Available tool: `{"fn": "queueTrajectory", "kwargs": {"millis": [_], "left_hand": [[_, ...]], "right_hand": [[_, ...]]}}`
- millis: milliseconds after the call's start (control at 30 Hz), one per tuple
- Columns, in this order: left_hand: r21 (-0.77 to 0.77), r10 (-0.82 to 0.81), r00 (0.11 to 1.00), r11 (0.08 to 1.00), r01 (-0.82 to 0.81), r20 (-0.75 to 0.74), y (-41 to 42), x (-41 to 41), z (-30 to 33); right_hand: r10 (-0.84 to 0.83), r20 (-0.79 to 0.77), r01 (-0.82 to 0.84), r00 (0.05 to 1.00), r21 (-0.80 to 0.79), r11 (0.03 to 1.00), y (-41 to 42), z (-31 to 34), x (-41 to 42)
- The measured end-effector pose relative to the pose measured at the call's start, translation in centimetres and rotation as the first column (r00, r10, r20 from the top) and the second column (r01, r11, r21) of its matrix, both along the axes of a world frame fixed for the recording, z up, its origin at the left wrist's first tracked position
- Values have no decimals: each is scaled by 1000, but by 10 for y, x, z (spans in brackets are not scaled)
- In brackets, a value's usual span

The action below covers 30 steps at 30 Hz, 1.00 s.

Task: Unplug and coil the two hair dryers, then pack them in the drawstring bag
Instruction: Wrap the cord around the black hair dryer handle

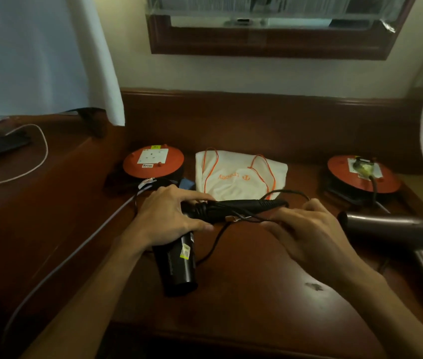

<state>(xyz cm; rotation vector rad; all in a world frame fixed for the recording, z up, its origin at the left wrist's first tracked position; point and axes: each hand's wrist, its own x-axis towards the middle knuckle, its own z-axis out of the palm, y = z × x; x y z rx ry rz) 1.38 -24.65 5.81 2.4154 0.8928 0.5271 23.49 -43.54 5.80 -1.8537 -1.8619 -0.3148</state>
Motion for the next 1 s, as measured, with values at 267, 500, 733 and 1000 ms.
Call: {"fn": "queueTrajectory", "kwargs": {"millis": [267,500,733,1000], "left_hand": [[-235,46,980,972,1,194,1,1,-29],[-299,57,954,954,36,294,-3,-9,-55],[-9,108,966,994,-109,235,-15,-2,-66],[-86,66,934,996,-38,351,-9,-10,-75]], "right_hand": [[87,-651,-371,754,-312,874,-14,-40,-36],[171,-396,-314,902,-333,889,3,-92,-29],[235,-207,-300,950,-388,871,15,-111,-27],[17,-329,-168,944,-435,884,44,-96,1]]}}
